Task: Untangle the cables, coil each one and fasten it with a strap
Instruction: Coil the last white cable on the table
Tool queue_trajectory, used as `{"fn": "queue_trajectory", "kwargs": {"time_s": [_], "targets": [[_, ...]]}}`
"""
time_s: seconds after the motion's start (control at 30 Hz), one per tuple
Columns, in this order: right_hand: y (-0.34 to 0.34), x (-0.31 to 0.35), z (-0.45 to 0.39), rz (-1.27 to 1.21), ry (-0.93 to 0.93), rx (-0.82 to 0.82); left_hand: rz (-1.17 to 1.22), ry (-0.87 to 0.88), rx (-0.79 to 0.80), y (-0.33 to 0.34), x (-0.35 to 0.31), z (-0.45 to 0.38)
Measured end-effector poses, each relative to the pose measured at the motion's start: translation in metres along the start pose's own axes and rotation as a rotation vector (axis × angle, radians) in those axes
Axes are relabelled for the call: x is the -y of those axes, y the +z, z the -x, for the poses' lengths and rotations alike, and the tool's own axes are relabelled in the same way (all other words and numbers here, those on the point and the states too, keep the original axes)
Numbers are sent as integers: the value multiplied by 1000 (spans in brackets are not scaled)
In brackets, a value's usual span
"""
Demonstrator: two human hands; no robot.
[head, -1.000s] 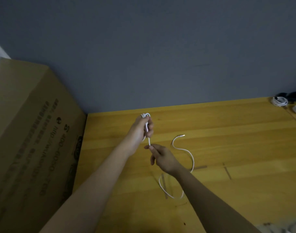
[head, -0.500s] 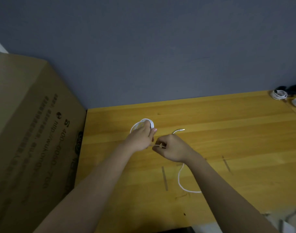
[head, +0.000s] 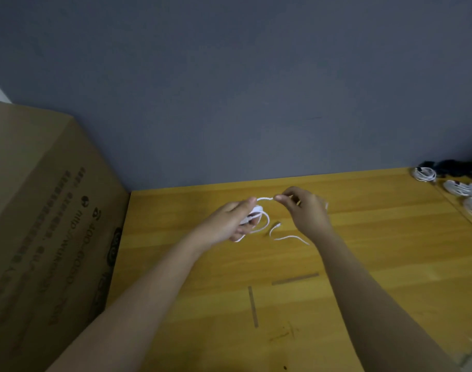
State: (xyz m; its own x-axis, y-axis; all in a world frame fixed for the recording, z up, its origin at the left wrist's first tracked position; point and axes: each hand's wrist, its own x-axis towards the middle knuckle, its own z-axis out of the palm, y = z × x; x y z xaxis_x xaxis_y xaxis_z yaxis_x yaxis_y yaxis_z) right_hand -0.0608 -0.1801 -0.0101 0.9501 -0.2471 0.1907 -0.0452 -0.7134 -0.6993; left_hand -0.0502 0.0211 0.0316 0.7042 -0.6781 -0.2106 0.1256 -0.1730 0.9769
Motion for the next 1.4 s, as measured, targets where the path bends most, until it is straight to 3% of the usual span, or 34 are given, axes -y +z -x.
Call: {"fn": "queue_trajectory", "kwargs": {"time_s": [0.13,0.2,0.27,0.33,0.4,0.5,0.6,0.73,0.9,1.03,1.17,1.27,1.4], "targets": [[32,8,22,-255,98,131,70,127,-140,-4,-16,-1],[46,11,38,-314,135,148,213,108,-179,-6,-17,-2],[57,11,55,-241,120,204,392,83,-199,-8,-15,-4],[63,9,69,76,6,325,447,91,-261,-10,-11,-11],[64,11,76,397,-184,387,216,115,-376,-11,-5,-20],[53,23,75,462,-380,316,-292,165,-439,-13,5,-30],[33,32,64,434,-486,226,-597,148,-350,-21,9,-37],[17,46,56,346,-572,219,-807,48,-188,-25,11,-40],[-7,55,47,142,-385,161,-771,126,-169,-22,5,-41],[-18,59,42,-142,-121,65,-323,115,-78,-6,-10,-35],[-18,68,39,-324,3,125,15,29,-6,3,-24,-33],[-22,74,40,-494,39,220,-18,31,12,1,-30,-31],[-19,82,47,-586,34,209,-201,11,-230,-11,-37,-31]]}}
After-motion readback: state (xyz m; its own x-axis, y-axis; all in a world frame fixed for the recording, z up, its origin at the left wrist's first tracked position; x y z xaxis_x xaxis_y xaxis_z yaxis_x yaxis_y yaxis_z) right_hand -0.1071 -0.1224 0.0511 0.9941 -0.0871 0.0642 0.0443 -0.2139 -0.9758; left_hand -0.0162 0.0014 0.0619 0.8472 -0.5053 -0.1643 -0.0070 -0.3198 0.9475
